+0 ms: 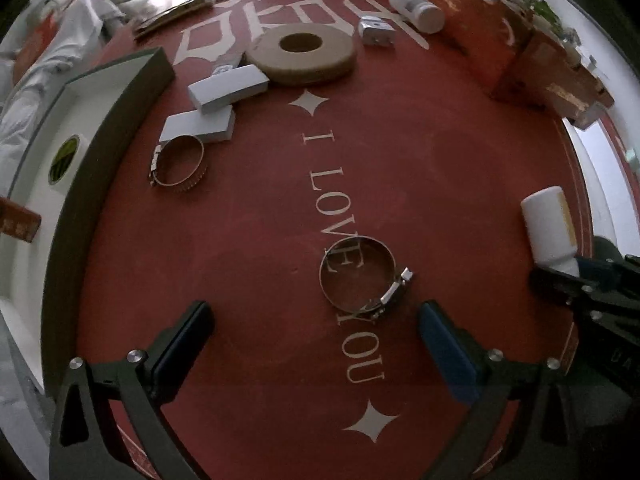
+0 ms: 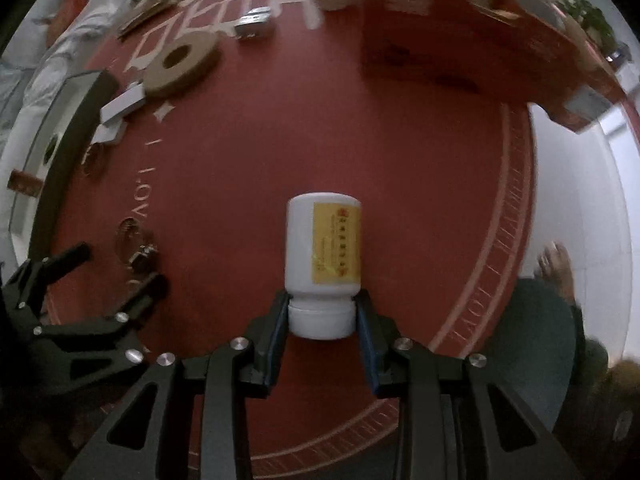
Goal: Organize rigid objects
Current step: 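Grasp metal hose clamp with left tool while right tool holds bottle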
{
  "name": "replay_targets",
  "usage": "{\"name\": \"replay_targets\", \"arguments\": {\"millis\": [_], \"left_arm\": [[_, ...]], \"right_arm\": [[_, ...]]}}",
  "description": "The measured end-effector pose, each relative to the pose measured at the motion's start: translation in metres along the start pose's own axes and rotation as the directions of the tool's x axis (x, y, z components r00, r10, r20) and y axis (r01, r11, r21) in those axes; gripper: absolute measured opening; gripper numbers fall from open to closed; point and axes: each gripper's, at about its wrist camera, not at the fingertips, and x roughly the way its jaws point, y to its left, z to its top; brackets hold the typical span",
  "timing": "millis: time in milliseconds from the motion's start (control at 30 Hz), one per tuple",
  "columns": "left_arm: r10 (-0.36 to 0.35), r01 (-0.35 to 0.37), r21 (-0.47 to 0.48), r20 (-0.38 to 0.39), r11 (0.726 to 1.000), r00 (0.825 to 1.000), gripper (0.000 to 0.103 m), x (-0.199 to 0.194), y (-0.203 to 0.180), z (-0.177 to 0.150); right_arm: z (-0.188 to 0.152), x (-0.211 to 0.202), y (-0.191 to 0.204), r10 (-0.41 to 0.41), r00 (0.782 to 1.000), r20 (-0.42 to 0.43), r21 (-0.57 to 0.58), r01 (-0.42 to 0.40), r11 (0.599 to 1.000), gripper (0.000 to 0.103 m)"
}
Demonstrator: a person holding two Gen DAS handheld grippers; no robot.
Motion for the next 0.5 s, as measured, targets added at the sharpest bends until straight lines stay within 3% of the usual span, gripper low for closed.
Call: {"name": "replay_targets", "arguments": {"millis": [100,200,233,400,467,500], "left_arm": [[0.004,-0.004,0.001,-0.005,1.0,1.0,0.103,0.004,-0.007,0.006],[0.003,-0.003,0.005,0.018,1.0,1.0,0.103,0.007,-0.015,0.013],[-0.005,0.005,-0.002,0.026,1.0,1.0,0.103,0.008,-0.014,0.014],[0.003,-0.001,-0.029,0.071,1.0,0.997,0.103,0.01,-0.012,0.013],[0.008,-0.004,-0.044,0.073,0.999,0.997,0.103,0.01,-0.01,0.011],[0.01,-0.007,-0.054,0.07,0.999,0.997,0.103,0.009,-0.007,0.008]], "right_arm": [[0.01,-0.008,0.006,-0.072,0.996,0.056,-0.037,0.074,0.997,0.035],[0.018,0.004,0.003,-0.044,0.999,0.027,-0.026,0.045,0.999,0.041],[0.018,0.004,0.002,-0.072,0.997,0.027,-0.027,0.073,0.997,0.046],[0.018,0.004,-0.008,-0.055,0.997,0.061,0.012,0.055,0.998,0.061],[0.02,0.006,-0.012,-0.073,0.996,0.051,0.035,0.071,0.997,0.075],[0.02,0.012,-0.025,-0.086,0.996,0.016,0.111,0.084,0.99,0.098]]}}
